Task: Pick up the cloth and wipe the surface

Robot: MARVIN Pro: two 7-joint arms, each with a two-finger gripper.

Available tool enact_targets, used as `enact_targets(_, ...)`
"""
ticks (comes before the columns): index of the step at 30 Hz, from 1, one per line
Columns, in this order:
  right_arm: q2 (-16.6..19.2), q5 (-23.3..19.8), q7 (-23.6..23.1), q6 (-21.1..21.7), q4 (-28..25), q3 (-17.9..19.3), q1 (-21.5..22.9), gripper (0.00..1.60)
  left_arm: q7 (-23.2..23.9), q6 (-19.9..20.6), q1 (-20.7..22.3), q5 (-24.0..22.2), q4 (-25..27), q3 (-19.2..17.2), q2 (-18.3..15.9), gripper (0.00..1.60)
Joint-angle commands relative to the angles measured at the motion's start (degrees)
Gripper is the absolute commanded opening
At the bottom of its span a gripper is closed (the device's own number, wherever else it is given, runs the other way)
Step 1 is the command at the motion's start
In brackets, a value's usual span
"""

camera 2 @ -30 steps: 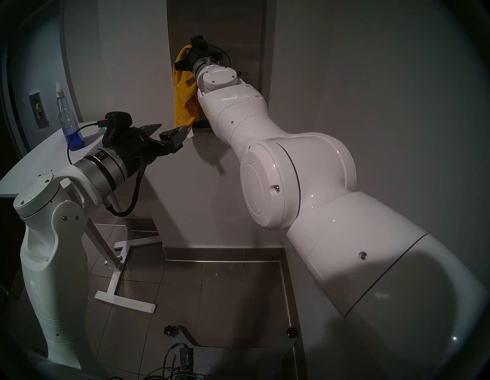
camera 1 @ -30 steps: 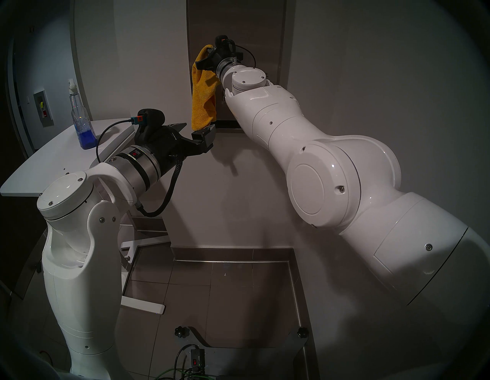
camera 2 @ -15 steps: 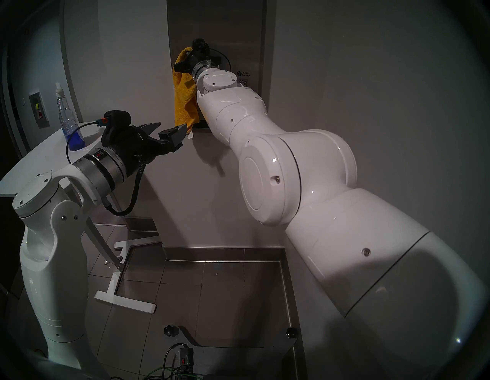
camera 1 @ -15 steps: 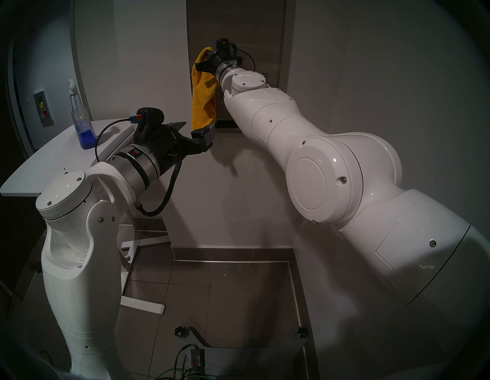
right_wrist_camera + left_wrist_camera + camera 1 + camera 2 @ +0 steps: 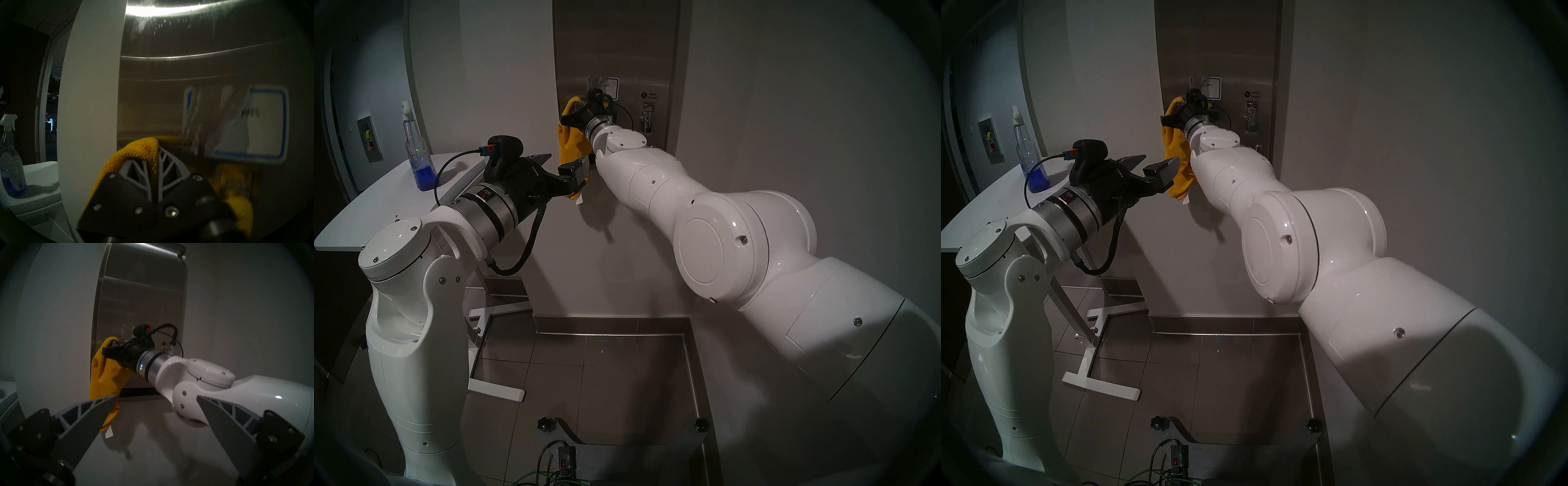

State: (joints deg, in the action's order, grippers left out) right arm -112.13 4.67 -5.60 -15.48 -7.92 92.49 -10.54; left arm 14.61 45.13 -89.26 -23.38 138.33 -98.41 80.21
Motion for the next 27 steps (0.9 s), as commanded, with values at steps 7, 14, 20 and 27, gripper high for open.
enact_targets(7,3.41,-1.75,0.73,1.67,2.02,2.10,-1.96,0.00,0.00,-0.69,1.58,0.17,1.59,-0.23,-0.02,1.60)
enact_targets(14,3.11,-1.69,-0.40,1.71,-0.74,2.04,2.42,0.00,0.07,-0.59,1.41,0.22,1.44,-0.22,0.04,1.60)
enact_targets(20,2.57,-1.62,-1.39,0.44,-3.70,1.89,3.64,0.00,0.13,-0.43,1.07,0.23,1.12,-0.18,0.09,1.60)
enact_targets(27,2.12,-1.76,-2.67,-0.74,-4.27,1.96,3.77,0.00,0.24,-0.24,0.66,0.25,0.64,-0.14,0.17,1.60)
